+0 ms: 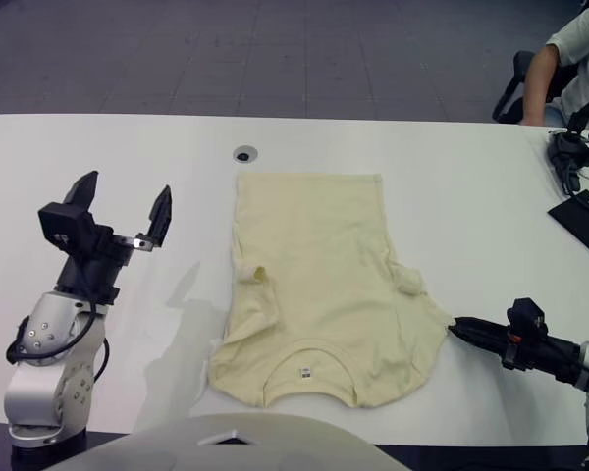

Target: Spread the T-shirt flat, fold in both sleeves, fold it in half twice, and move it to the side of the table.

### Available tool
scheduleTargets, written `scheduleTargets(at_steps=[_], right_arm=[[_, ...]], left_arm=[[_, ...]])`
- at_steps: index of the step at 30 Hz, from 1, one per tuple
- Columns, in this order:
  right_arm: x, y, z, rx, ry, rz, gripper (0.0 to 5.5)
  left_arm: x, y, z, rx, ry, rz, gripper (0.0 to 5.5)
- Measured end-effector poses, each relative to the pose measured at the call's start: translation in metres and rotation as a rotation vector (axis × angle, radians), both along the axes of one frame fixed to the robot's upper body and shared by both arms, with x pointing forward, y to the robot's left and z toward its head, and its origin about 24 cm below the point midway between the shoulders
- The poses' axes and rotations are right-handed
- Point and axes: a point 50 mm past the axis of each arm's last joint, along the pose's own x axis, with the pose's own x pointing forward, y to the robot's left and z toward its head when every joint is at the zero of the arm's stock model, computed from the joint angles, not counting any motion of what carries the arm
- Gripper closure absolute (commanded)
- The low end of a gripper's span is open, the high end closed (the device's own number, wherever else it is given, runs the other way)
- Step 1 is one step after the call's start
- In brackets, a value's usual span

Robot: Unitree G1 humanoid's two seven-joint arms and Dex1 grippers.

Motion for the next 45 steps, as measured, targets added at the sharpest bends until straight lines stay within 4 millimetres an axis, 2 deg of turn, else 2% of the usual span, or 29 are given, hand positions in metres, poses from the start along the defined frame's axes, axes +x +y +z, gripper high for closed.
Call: scheduleTargets(at_steps=[2, 9, 13, 17, 19, 24, 28, 31, 35, 41, 43, 45], right_arm=[[0.000, 0.000, 0.000, 0.002, 0.001, 0.000, 5.47], [0.004, 0.002, -0.001, 0.011, -0.010, -0.014, 5.47], [0.007, 0.009, 0.010, 0.133, -0.072, -0.007, 5.47], [0.015, 0.029, 0.037, 0.265, -0.182, 0.096, 5.47], [0.016, 0.040, 0.041, 0.281, -0.203, 0.152, 5.47], [0.013, 0.090, 0.031, 0.185, -0.203, 0.338, 5.47], [0.010, 0.115, 0.023, 0.141, -0.215, 0.427, 5.47], [0.013, 0.122, 0.022, 0.121, -0.239, 0.426, 4.89], [0.018, 0.122, 0.024, 0.098, -0.266, 0.395, 4.18], [0.013, 0.121, 0.023, 0.128, -0.249, 0.391, 3.28], [0.011, 0.119, 0.027, 0.161, -0.262, 0.386, 2.91], [0.017, 0.111, 0.033, 0.134, -0.327, 0.338, 2.57]], left_arm=[[-0.001, 0.000, -0.001, -0.002, 0.005, 0.000, 0.10], [-0.001, -0.003, -0.003, -0.006, 0.009, -0.012, 0.10], [-0.001, -0.003, -0.006, 0.001, 0.017, -0.015, 0.10], [-0.006, -0.003, -0.012, 0.005, 0.045, -0.029, 0.10], [-0.008, -0.007, -0.015, 0.019, 0.053, -0.063, 0.10], [-0.020, -0.024, -0.023, 0.102, 0.093, -0.214, 0.10], [-0.020, -0.024, -0.022, 0.109, 0.079, -0.213, 0.10], [-0.020, -0.024, -0.023, 0.112, 0.076, -0.212, 0.10], [-0.021, -0.025, -0.025, 0.117, 0.077, -0.215, 0.10], [-0.023, -0.026, -0.030, 0.130, 0.093, -0.236, 0.10], [-0.024, -0.024, -0.029, 0.179, 0.079, -0.247, 0.10], [-0.024, -0.016, -0.028, 0.301, 0.048, -0.232, 0.10]])
